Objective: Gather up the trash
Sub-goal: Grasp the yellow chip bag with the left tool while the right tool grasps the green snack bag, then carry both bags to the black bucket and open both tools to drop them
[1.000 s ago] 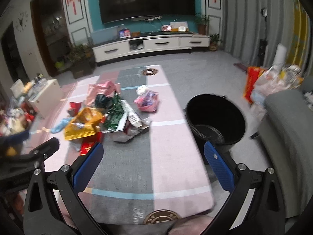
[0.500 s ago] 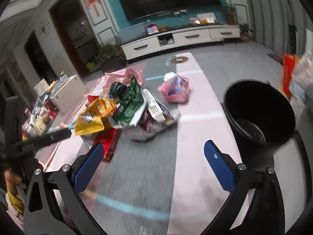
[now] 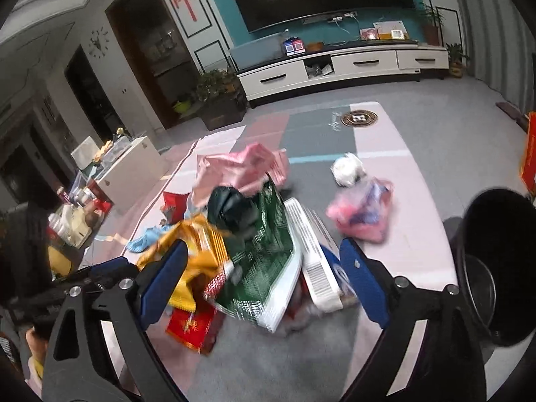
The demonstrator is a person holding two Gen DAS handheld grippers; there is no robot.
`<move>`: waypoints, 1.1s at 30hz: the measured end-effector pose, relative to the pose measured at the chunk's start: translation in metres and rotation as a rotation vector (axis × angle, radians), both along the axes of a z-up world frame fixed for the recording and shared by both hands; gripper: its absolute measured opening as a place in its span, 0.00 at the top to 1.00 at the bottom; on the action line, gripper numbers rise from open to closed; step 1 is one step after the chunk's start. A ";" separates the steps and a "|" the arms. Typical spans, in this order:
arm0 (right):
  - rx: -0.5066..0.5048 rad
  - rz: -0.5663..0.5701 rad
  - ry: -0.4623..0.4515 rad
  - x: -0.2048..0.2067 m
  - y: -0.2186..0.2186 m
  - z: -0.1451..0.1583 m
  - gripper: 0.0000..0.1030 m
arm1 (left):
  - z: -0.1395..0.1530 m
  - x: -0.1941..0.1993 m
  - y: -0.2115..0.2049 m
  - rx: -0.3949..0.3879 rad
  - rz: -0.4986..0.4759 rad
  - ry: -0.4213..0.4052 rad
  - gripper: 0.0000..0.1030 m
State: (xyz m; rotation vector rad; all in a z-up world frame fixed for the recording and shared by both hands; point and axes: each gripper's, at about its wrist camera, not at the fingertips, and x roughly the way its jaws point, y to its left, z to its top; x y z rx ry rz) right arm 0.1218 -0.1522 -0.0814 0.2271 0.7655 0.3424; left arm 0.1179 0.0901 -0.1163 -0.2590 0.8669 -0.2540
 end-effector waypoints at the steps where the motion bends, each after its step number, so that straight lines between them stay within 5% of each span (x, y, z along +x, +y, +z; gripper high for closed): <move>1: -0.004 0.003 0.015 0.006 0.005 -0.005 0.16 | -0.002 0.003 -0.002 0.014 0.005 0.005 0.04; 6: -0.062 -0.017 0.069 0.019 0.019 -0.031 0.32 | -0.014 0.011 -0.011 0.058 0.016 0.030 0.23; 10: -0.074 -0.024 0.052 0.014 0.020 -0.032 0.54 | -0.014 0.006 -0.013 0.063 0.023 0.018 0.39; 12: -0.052 -0.033 0.027 0.008 0.014 -0.024 0.69 | -0.013 0.002 -0.011 0.052 0.030 0.011 0.42; 16: 0.047 -0.057 -0.012 -0.008 -0.007 -0.009 0.78 | -0.005 -0.012 -0.010 0.030 0.023 -0.022 0.45; 23: 0.248 -0.072 -0.039 -0.032 -0.043 0.005 0.79 | 0.020 -0.043 -0.002 -0.002 0.029 -0.137 0.49; 33: 0.249 -0.101 -0.069 -0.050 -0.061 0.014 0.79 | 0.044 -0.064 0.003 -0.080 0.002 -0.214 0.49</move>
